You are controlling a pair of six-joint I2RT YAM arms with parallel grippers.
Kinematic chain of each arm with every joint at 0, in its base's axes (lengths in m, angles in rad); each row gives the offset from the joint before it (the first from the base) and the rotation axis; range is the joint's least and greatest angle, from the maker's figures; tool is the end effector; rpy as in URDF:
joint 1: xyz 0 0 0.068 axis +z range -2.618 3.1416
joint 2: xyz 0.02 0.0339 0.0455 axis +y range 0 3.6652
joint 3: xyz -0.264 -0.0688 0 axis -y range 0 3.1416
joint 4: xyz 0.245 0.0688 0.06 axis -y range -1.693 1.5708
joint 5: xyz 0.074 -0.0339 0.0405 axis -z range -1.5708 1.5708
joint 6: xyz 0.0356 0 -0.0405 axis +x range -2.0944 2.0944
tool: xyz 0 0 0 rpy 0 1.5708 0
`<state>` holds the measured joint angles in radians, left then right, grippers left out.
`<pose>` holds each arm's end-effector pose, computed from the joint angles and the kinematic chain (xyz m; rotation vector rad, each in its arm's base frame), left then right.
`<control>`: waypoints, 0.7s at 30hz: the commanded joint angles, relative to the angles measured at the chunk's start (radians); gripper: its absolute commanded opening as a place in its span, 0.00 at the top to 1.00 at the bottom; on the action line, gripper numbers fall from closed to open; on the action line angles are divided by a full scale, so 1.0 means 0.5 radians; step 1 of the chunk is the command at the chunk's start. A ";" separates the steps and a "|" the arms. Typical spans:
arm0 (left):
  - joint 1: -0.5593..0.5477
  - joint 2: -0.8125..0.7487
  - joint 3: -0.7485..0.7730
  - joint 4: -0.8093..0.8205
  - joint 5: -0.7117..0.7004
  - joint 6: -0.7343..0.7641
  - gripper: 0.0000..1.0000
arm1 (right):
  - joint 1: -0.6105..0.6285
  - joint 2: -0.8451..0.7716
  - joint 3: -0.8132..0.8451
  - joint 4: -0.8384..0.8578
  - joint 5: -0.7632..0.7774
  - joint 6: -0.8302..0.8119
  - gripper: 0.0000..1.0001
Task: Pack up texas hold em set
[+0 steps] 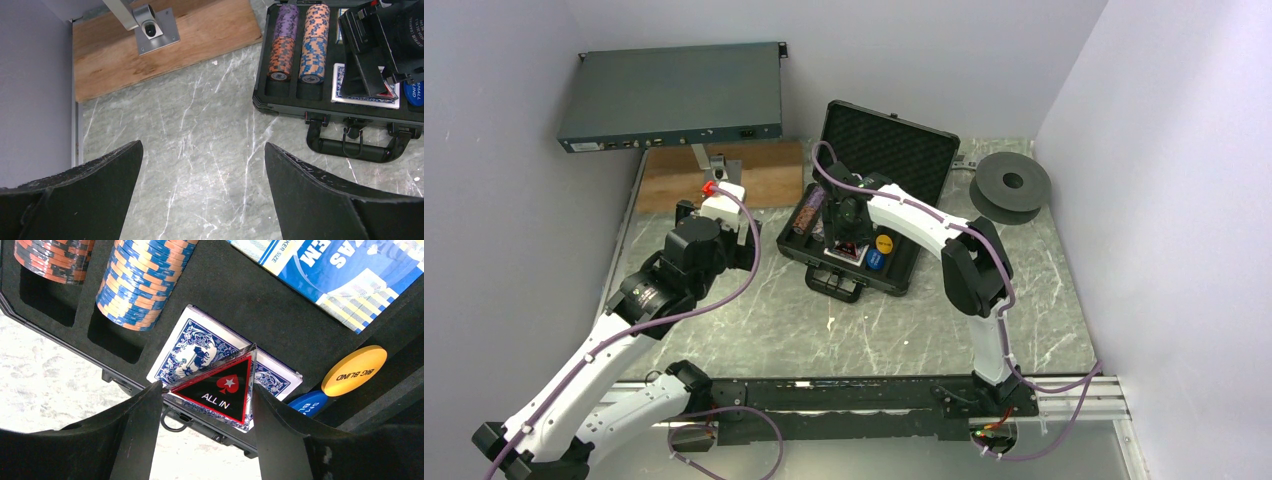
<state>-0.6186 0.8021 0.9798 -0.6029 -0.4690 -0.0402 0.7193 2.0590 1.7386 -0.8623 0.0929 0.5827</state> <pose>0.1424 -0.0816 0.3620 0.2647 1.9297 0.0336 0.3307 0.2852 0.2251 -0.1637 2.7638 0.2273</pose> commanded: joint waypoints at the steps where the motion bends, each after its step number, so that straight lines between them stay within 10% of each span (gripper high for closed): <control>1: 0.010 -0.021 0.004 0.054 -0.029 0.019 0.02 | -0.010 0.015 -0.001 0.019 0.011 0.045 0.73; 10: 0.011 -0.030 0.004 0.055 -0.027 0.019 0.02 | -0.010 -0.018 0.021 0.012 0.037 0.031 0.22; 21: 0.010 -0.042 0.005 0.055 -0.024 0.020 0.02 | -0.009 -0.124 0.133 -0.064 0.054 -0.024 0.19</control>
<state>-0.6182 0.7998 0.9798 -0.6029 -0.4690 -0.0402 0.7204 2.0590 1.7485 -0.8680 0.0959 0.5919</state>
